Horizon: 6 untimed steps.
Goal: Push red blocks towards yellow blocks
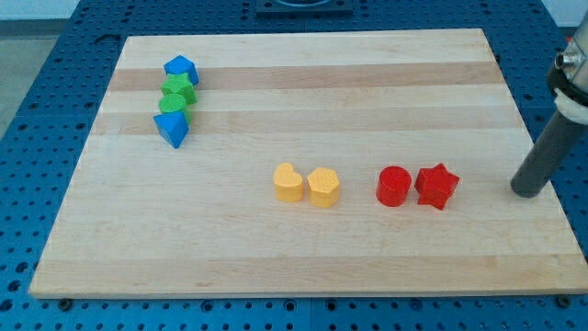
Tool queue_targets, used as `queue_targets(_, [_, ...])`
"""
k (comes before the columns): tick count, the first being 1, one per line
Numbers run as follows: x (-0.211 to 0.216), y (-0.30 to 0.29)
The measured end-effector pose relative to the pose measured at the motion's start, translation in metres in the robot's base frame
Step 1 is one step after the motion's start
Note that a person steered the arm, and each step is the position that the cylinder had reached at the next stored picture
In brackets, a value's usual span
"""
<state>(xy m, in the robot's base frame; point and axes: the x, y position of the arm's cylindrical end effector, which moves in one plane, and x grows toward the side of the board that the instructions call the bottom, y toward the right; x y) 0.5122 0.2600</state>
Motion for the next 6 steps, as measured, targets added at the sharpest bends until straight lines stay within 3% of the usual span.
queue_targets(6, [0.001, -0.092])
